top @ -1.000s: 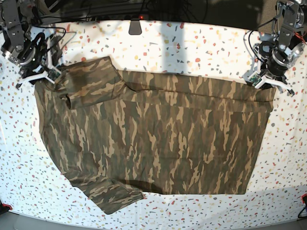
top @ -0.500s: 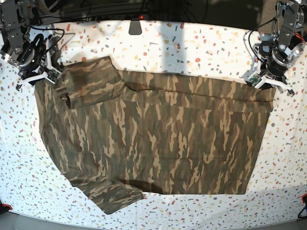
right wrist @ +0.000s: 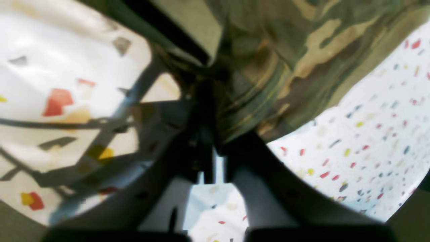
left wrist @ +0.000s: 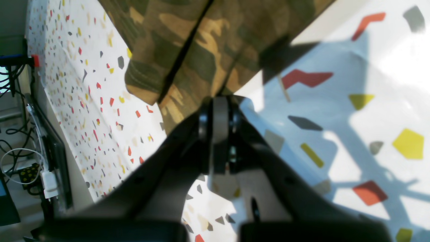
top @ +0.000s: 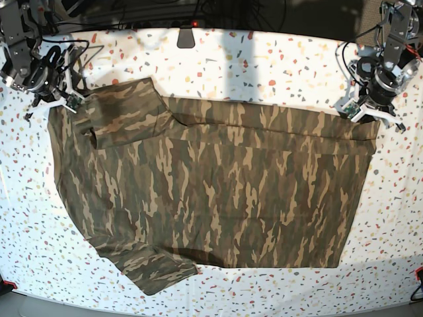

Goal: Fold the T-shirt properly
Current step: 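Adjust grip on the shoulder edge, right gripper regrasping near the sleeve, then drag the shirt toward the robot with both grippers, then release, then reach both grippers to the shirt's hem corners and grasp them, then lift the hem corners with both grippers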

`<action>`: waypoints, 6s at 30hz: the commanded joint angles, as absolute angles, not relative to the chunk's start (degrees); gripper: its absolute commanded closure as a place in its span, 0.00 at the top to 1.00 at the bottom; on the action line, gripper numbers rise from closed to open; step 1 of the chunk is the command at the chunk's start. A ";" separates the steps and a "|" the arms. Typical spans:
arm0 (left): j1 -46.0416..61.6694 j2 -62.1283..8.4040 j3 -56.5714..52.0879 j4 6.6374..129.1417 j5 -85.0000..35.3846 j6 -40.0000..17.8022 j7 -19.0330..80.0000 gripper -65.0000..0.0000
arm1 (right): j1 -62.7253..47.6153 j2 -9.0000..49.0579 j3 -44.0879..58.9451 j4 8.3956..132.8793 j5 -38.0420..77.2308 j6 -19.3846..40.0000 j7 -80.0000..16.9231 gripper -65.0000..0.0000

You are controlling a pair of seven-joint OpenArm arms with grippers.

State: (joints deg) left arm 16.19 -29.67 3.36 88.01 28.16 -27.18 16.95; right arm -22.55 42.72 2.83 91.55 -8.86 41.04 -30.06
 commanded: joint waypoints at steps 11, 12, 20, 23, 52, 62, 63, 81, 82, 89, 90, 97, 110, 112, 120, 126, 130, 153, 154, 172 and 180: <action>25.80 -34.33 2.94 93.56 20.49 -21.06 18.33 0.00 | -28.67 43.51 8.80 90.67 -8.45 36.05 -33.34 0.00; 27.53 -35.22 2.94 94.63 19.94 -20.23 17.96 0.00 | -30.11 43.48 10.44 90.87 -6.90 36.05 -32.21 0.00; 35.70 -36.36 2.94 100.42 19.84 -17.47 18.85 0.00 | -42.44 43.44 20.82 91.39 0.71 38.59 -25.10 0.00; 38.00 -36.36 2.94 102.08 19.88 -17.50 19.05 0.00 | -45.47 43.31 22.20 91.39 0.69 38.57 -24.05 0.00; 42.50 -36.42 -7.38 111.11 13.26 -17.89 34.00 0.36 | -47.66 42.54 23.46 99.61 8.93 40.00 -32.12 0.27; 43.07 -36.38 -13.52 111.13 11.88 -15.38 26.76 0.36 | -47.59 42.87 37.34 104.97 20.23 40.00 -27.79 0.27; 42.83 -36.38 -14.76 111.13 10.13 -14.79 25.10 0.36 | -47.57 42.87 38.00 104.97 20.99 40.00 -27.00 0.27; 29.02 -36.36 -22.13 108.81 -15.55 -16.32 22.11 0.36 | -42.92 42.83 38.17 104.95 25.65 40.00 -26.39 0.27; 28.12 -36.36 -22.06 107.79 -16.78 -16.45 21.63 0.36 | -42.09 42.78 38.11 104.95 27.73 40.00 -26.72 0.27; 19.77 -36.34 -22.02 94.94 -25.17 -22.52 17.80 0.36 | -33.21 42.70 32.42 103.94 31.75 40.00 -32.01 0.27; 18.09 -36.34 -22.02 92.95 -26.52 -23.11 17.82 0.36 | -31.44 42.70 30.79 103.39 31.73 40.00 -32.21 0.27; 5.28 -36.18 -16.84 80.40 -29.02 -26.83 18.44 0.36 | -14.33 41.08 17.12 92.75 30.04 35.29 -33.98 0.27; -30.24 -30.37 0.95 39.92 -26.26 -26.85 15.35 0.36 | 20.69 33.65 10.46 69.45 31.94 35.09 -47.07 0.27; -34.57 -29.34 0.97 34.54 -24.58 -26.89 14.28 0.36 | 23.03 33.58 9.43 67.00 31.97 35.11 -47.22 0.27; -43.03 -22.57 0.95 17.65 -8.49 -28.53 3.88 0.36 | 25.30 32.86 6.98 65.04 31.94 35.57 -50.26 0.27; -43.92 -20.53 0.95 11.51 -2.76 -25.96 -3.03 0.36 | 25.41 32.88 6.98 65.04 31.90 35.55 -51.53 0.27; -43.79 -20.32 0.95 10.76 -2.79 -24.99 -1.96 0.35 | 25.43 32.86 6.98 65.04 31.99 35.55 -51.72 0.27; -43.68 -18.13 0.95 10.04 2.44 -30.39 -1.76 0.00 | 29.69 31.73 6.87 63.70 26.44 35.57 -44.66 0.27; -43.66 -18.13 0.95 10.04 1.45 -30.20 -1.69 0.00 | 30.70 31.55 6.50 62.48 25.58 35.55 -43.46 0.29; -43.68 -17.78 0.91 10.04 0.43 -30.04 -1.58 0.00 | 51.27 27.97 -12.78 24.60 3.90 34.96 -24.40 0.54; -43.64 -17.82 0.89 10.04 0.43 -30.04 -1.74 0.00 | 51.27 27.29 -12.78 19.92 -0.47 30.81 -23.55 0.54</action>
